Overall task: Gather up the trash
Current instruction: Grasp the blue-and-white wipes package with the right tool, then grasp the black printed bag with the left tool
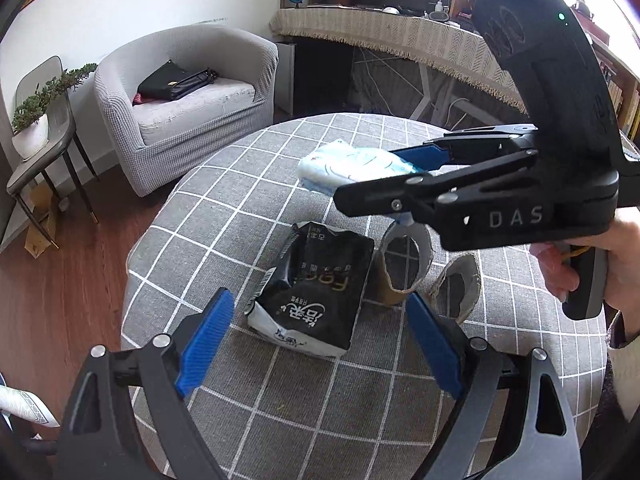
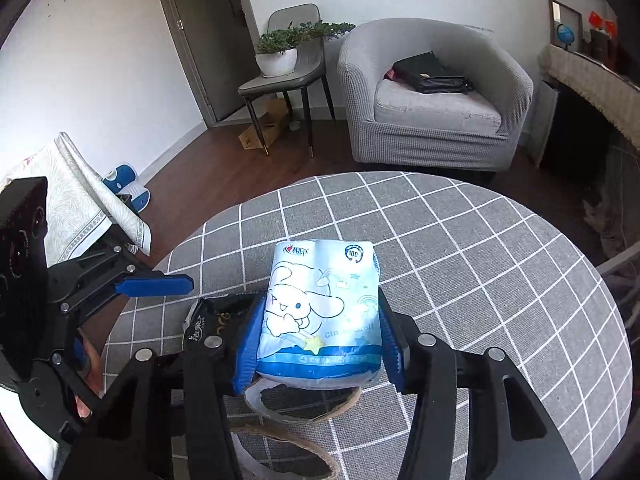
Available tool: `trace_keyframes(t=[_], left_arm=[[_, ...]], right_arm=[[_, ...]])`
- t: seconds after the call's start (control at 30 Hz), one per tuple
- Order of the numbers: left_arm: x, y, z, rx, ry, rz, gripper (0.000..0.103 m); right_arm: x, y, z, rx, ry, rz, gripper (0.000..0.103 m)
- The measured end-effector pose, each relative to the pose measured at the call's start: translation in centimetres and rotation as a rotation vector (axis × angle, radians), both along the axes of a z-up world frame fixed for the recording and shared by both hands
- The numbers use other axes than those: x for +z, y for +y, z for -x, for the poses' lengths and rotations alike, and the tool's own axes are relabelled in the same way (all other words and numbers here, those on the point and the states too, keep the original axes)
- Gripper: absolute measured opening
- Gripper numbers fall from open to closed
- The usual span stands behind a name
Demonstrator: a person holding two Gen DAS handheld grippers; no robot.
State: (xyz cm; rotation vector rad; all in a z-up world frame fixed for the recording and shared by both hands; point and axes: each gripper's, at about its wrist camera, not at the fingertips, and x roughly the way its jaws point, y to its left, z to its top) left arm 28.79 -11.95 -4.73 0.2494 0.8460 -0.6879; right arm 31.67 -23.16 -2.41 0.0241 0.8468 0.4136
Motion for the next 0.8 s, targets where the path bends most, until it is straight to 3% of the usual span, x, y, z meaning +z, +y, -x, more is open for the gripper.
trace_keyframes(t=[0.33, 0.53, 0.67, 0.8], left_arm=[[-1.0, -0.4, -1.8, 0.002, 0.039, -0.028, 0.082], [-1.2, -1.2, -1.6, -0.020, 0.018, -0.049, 0.080], [-1.0, -1.1, -1.5, -0.005, 0.001, -0.055, 0.064], [-1.0, -1.0, -1.0, -0.004, -0.004, -0.056, 0.060]], right_arm=[[0.5, -2.2, -0.4, -0.018, -0.018, -0.032, 0.052], [0.4, -2.1, -0.3, -0.013, -0.016, -0.032, 0.052], [0.5, -2.3, -0.3, -0.023, -0.012, -0.030, 0.052], [0.6, -2.3, -0.1, -0.031, -0.010, -0.028, 0.052]])
